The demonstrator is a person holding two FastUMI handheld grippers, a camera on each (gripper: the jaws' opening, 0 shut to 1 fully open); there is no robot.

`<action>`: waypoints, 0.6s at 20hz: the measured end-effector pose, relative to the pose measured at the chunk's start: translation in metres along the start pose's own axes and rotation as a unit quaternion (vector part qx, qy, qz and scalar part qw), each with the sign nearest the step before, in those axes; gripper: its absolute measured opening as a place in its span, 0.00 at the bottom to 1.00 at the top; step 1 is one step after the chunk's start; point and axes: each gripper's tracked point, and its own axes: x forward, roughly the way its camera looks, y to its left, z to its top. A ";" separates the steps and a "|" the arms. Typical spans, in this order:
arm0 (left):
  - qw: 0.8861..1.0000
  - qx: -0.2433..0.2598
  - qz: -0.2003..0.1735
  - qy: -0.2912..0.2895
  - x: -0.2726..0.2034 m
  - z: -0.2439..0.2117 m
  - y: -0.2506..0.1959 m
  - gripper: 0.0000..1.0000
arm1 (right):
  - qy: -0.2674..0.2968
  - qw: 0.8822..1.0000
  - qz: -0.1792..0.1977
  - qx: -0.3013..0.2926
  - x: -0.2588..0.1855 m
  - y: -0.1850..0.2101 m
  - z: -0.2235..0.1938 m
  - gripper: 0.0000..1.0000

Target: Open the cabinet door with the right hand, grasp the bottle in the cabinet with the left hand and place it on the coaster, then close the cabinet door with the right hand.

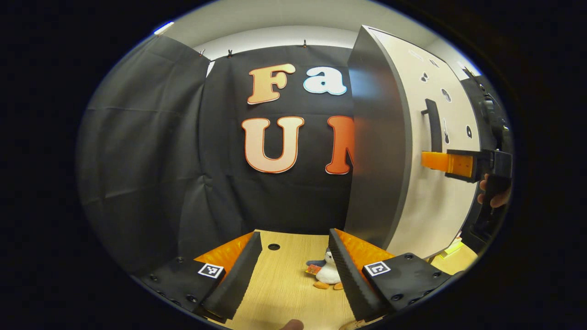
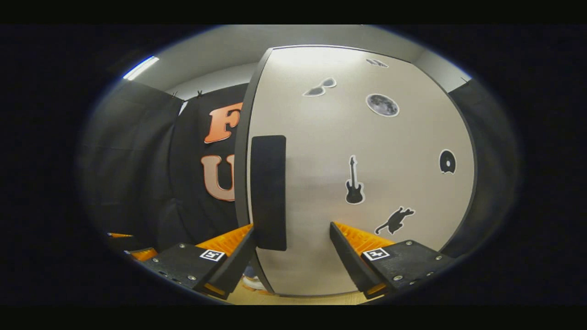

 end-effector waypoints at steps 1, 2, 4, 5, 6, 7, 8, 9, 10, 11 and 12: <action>1.000 0.003 0.000 -0.002 -0.009 0.003 -0.004 0.96 | 0.008 1.000 0.009 0.005 -0.011 0.002 -0.005 0.94; 1.000 0.007 0.002 -0.006 -0.018 0.005 -0.007 0.95 | 0.012 1.000 0.016 0.009 -0.024 0.004 -0.007 0.94; 1.000 0.010 0.007 -0.008 -0.038 0.009 -0.016 0.95 | 0.013 1.000 0.023 0.007 -0.056 -0.002 -0.011 0.94; 1.000 0.009 0.008 -0.007 -0.049 0.010 -0.022 0.95 | 0.016 1.000 0.021 0.002 -0.074 -0.009 -0.012 0.93; 1.000 0.007 0.006 -0.007 -0.060 0.011 -0.030 0.95 | 0.022 1.000 0.018 -0.001 -0.092 -0.016 -0.014 0.94; 1.000 0.005 0.005 -0.007 -0.073 0.013 -0.037 0.95 | 0.026 1.000 0.012 -0.002 -0.113 -0.026 -0.015 0.94; 1.000 0.002 0.003 -0.006 -0.084 0.015 -0.045 0.95 | 0.025 1.000 0.006 0.000 -0.134 -0.035 -0.014 0.94; 1.000 0.000 0.003 -0.004 -0.096 0.018 -0.052 0.95 | 0.025 1.000 0.001 0.001 -0.154 -0.044 -0.013 0.94; 1.000 0.001 0.007 -0.003 -0.107 0.020 -0.055 0.96 | 0.024 1.000 -0.006 0.003 -0.174 -0.053 -0.012 0.93; 1.000 0.002 0.008 -0.006 -0.119 0.025 -0.060 0.96 | 0.023 1.000 -0.013 0.004 -0.193 -0.063 -0.011 0.94; 1.000 0.003 0.007 -0.010 -0.131 0.030 -0.067 0.96 | 0.023 1.000 -0.016 0.007 -0.210 -0.071 -0.011 0.94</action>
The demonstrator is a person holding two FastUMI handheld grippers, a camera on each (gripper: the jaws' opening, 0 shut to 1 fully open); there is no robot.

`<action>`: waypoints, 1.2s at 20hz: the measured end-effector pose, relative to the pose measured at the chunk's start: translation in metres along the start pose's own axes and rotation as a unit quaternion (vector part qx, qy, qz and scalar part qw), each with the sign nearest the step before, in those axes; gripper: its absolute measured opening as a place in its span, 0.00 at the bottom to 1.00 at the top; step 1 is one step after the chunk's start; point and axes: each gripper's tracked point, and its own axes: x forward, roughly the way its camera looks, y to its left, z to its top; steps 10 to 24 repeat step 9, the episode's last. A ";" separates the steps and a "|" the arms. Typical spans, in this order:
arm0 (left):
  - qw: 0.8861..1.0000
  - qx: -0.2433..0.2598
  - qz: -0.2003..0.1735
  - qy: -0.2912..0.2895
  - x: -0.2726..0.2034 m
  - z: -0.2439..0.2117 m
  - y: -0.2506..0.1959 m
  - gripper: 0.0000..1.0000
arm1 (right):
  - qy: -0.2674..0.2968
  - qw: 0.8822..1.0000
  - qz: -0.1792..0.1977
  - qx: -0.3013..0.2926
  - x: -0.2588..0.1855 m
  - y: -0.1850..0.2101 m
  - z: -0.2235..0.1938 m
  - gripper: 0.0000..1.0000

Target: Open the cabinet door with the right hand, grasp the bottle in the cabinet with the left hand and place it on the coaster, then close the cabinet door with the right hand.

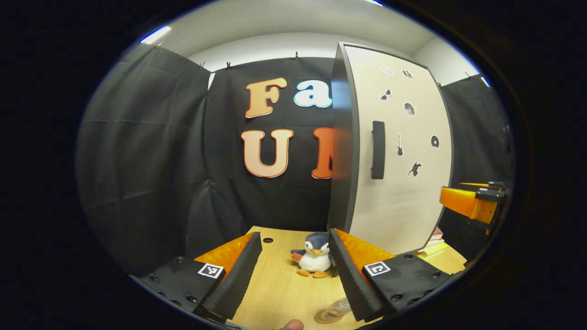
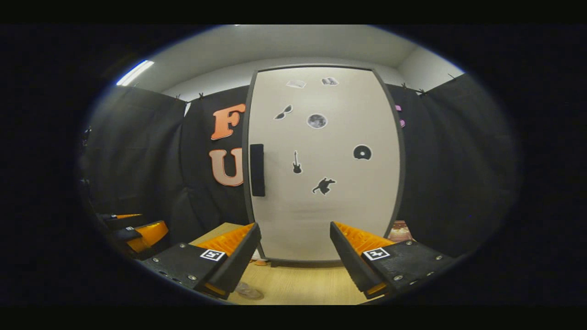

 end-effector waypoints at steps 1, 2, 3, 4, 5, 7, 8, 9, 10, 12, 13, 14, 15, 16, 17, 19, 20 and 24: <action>1.000 0.002 0.000 -0.002 -0.012 0.004 -0.005 0.95 | 0.001 1.000 -0.002 0.002 -0.018 -0.007 0.000 0.94; 1.000 0.006 0.000 -0.004 -0.024 0.008 -0.010 0.96 | 0.000 1.000 -0.010 0.002 -0.033 -0.016 0.000 0.94; 1.000 0.008 -0.004 -0.005 -0.034 0.011 -0.017 0.95 | -0.002 1.000 -0.015 0.002 -0.049 -0.026 0.003 0.94; 1.000 0.010 -0.007 -0.004 -0.044 0.013 -0.024 0.96 | -0.005 1.000 -0.020 0.002 -0.062 -0.033 0.005 0.94; 1.000 0.011 -0.008 -0.002 -0.053 0.015 -0.029 0.96 | -0.007 1.000 -0.024 0.003 -0.077 -0.041 0.005 0.94; 1.000 0.010 -0.014 0.005 -0.067 0.015 -0.040 0.96 | -0.011 0.999 -0.031 0.004 -0.098 -0.053 0.008 0.93; 1.000 0.010 -0.016 0.006 -0.073 0.017 -0.043 0.96 | -0.014 0.999 -0.033 0.003 -0.105 -0.056 0.010 0.93; 1.000 0.010 -0.018 0.005 -0.079 0.018 -0.047 0.96 | -0.017 0.999 -0.034 0.002 -0.112 -0.058 0.012 0.93; 1.000 0.010 -0.018 0.005 -0.079 0.018 -0.047 0.96 | -0.017 0.999 -0.034 0.002 -0.112 -0.058 0.012 0.93; 1.000 0.010 -0.018 0.005 -0.079 0.018 -0.047 0.96 | -0.017 0.999 -0.034 0.002 -0.112 -0.058 0.012 0.93; 1.000 0.010 -0.018 0.005 -0.079 0.018 -0.047 0.96 | -0.017 0.999 -0.034 0.002 -0.112 -0.058 0.012 0.93; 1.000 0.010 -0.018 0.005 -0.079 0.018 -0.047 0.96 | -0.017 0.999 -0.034 0.002 -0.112 -0.058 0.012 0.93; 1.000 0.010 -0.018 0.005 -0.079 0.018 -0.047 0.96 | -0.017 0.999 -0.034 0.002 -0.112 -0.058 0.012 0.93; 1.000 0.010 -0.018 0.005 -0.079 0.018 -0.047 0.96 | -0.017 0.999 -0.034 0.002 -0.112 -0.058 0.012 0.93; 1.000 0.010 -0.018 0.005 -0.079 0.018 -0.047 0.96 | -0.017 0.999 -0.034 0.002 -0.112 -0.058 0.012 0.93; 1.000 0.010 -0.018 0.005 -0.079 0.018 -0.047 0.96 | -0.017 0.999 -0.034 0.002 -0.112 -0.058 0.012 0.93; 1.000 0.010 -0.018 0.005 -0.079 0.018 -0.047 0.96 | -0.017 0.999 -0.034 0.002 -0.112 -0.058 0.012 0.93; 1.000 0.010 -0.018 0.005 -0.079 0.018 -0.047 0.96 | -0.017 0.999 -0.034 0.002 -0.112 -0.058 0.012 0.93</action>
